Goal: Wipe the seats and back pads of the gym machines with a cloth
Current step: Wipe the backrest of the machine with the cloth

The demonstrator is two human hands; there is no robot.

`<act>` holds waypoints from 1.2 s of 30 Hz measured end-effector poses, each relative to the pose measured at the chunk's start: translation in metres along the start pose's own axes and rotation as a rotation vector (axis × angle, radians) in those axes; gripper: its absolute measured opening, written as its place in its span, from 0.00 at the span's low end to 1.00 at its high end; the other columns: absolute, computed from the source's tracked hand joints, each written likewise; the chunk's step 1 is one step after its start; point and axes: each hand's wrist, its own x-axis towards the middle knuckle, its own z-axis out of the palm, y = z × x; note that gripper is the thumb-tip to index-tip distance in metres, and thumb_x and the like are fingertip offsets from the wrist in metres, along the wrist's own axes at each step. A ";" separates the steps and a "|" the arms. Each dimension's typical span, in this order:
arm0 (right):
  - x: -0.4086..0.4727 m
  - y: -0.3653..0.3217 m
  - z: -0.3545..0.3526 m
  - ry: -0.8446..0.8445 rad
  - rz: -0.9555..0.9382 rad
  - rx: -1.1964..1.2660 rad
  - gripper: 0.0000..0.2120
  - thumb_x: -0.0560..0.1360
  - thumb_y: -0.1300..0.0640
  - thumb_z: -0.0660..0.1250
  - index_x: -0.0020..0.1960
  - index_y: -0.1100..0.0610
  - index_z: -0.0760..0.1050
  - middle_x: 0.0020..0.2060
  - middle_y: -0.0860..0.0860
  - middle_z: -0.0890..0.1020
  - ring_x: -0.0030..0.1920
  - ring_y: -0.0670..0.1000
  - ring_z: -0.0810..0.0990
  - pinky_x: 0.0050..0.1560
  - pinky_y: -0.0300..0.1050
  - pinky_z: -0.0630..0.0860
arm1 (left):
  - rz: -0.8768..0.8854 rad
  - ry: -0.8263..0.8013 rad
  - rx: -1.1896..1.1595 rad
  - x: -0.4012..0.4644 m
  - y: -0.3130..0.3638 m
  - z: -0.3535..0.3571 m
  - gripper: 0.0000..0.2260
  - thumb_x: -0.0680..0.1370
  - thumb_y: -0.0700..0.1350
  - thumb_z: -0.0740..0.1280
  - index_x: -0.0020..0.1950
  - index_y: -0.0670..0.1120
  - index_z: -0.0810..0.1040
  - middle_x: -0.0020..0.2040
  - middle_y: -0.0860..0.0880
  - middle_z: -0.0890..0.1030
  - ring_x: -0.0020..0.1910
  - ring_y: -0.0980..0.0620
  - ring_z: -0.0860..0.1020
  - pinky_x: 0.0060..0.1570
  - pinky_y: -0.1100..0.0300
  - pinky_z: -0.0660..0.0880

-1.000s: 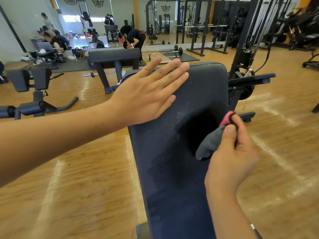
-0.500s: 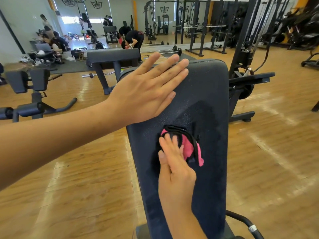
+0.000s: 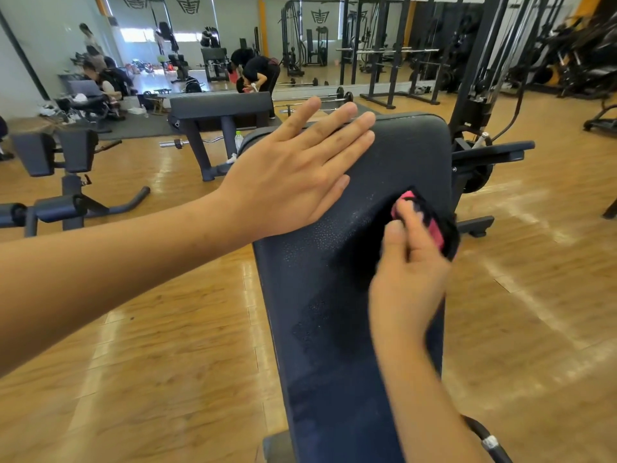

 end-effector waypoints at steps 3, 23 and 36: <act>-0.032 0.008 0.016 -0.043 -0.073 -0.050 0.16 0.80 0.60 0.64 0.67 0.52 0.76 0.67 0.48 0.76 0.72 0.42 0.67 0.74 0.51 0.63 | -0.003 -0.001 0.007 0.000 0.001 0.000 0.25 0.88 0.50 0.46 0.83 0.41 0.58 0.83 0.43 0.58 0.82 0.44 0.56 0.80 0.42 0.49; 0.055 -0.043 -0.008 0.165 0.030 0.105 0.14 0.79 0.55 0.62 0.62 0.51 0.80 0.54 0.44 0.84 0.57 0.42 0.81 0.62 0.48 0.77 | -0.006 0.008 0.008 0.000 0.001 0.000 0.24 0.88 0.50 0.48 0.82 0.41 0.59 0.82 0.42 0.60 0.82 0.44 0.57 0.80 0.42 0.52; -0.026 -0.026 -0.010 -0.426 -0.040 -0.019 0.16 0.80 0.60 0.66 0.62 0.44 0.78 0.59 0.38 0.81 0.67 0.38 0.72 0.71 0.46 0.68 | -0.012 -0.001 -0.022 0.000 0.002 0.000 0.24 0.87 0.49 0.47 0.82 0.41 0.59 0.82 0.42 0.59 0.82 0.44 0.57 0.80 0.41 0.54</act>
